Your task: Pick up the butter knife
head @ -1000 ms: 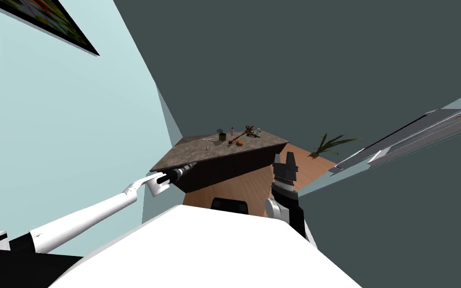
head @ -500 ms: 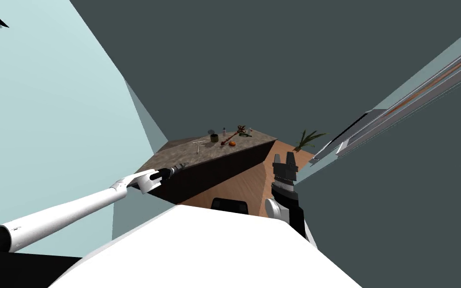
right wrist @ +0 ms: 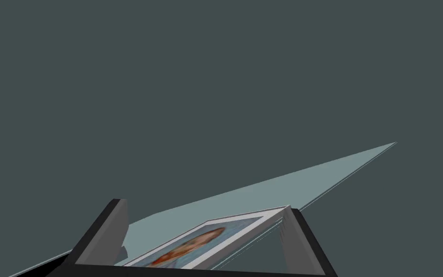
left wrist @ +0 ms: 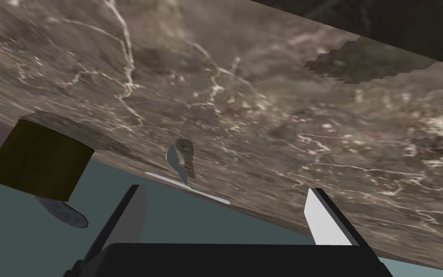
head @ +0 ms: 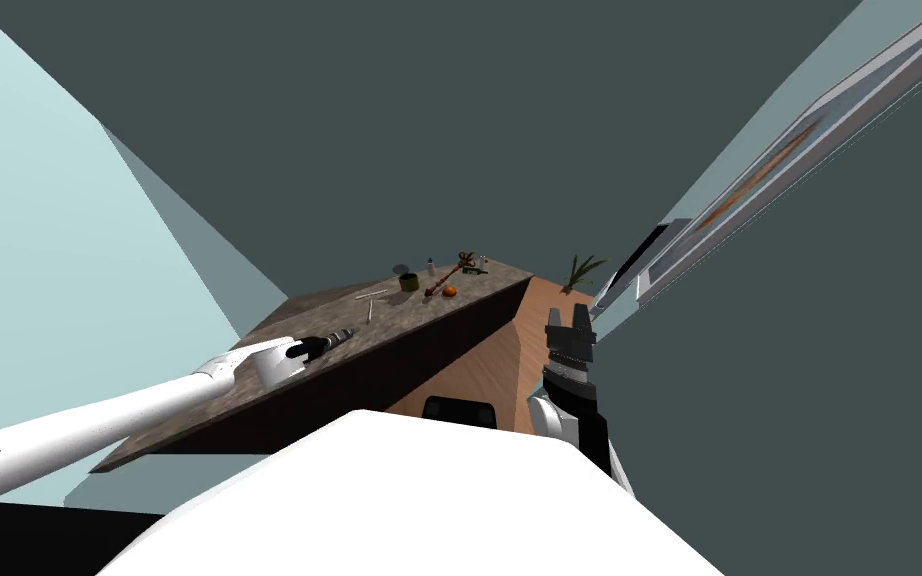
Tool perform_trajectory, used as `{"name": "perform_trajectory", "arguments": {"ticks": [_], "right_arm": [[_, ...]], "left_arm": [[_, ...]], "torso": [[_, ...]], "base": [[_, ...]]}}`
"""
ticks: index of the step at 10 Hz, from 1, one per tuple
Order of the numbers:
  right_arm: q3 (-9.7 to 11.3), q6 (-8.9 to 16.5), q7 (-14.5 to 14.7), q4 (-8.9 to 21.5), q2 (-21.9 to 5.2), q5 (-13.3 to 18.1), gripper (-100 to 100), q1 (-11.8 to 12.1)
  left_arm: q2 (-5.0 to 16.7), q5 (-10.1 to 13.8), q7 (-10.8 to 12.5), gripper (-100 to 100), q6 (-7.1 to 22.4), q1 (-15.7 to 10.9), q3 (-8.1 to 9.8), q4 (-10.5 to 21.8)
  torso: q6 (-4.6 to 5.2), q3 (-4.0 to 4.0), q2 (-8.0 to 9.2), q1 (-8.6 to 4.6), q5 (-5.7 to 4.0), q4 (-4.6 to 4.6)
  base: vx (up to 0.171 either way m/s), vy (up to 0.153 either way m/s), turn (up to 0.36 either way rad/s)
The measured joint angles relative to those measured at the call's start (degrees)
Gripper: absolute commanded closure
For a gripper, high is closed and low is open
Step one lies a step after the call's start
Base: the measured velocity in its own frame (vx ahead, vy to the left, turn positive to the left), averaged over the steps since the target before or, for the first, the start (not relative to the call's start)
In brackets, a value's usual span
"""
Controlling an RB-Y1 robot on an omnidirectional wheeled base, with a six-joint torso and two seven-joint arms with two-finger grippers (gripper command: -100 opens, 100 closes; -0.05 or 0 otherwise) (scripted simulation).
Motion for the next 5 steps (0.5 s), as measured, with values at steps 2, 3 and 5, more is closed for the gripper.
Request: {"name": "perform_trajectory", "arguments": {"ticks": [2,3,5], "right_arm": [[0.0,0.0,0.0,0.0,0.0,0.0,0,0.0],[0.0,0.0,0.0,0.0,0.0,0.0,0,0.0],[0.0,0.0,0.0,0.0,0.0,0.0,0,0.0]], "left_arm": [[1.5,1.8,-0.8,-100,1.1,-1.5,-2.81,3.7],[1.4,1.6,-1.2,-100,2.3,-1.3,-3.39,5.3],[2.8,2.1,-0.9,-100,3.9,0.3,-3.66,6.1]], "torso": [[0.08,-0.07,-0.14,0.08,0.02,-0.02],[0.09,-0.13,-0.23,0.05,0.03,-0.05],[-0.01,-0.06,-0.10,0.08,0.03,-0.03]], "base": [[0.198,0.061,-0.388],[0.213,0.091,-0.409],[0.124,0.070,-0.143]]}}
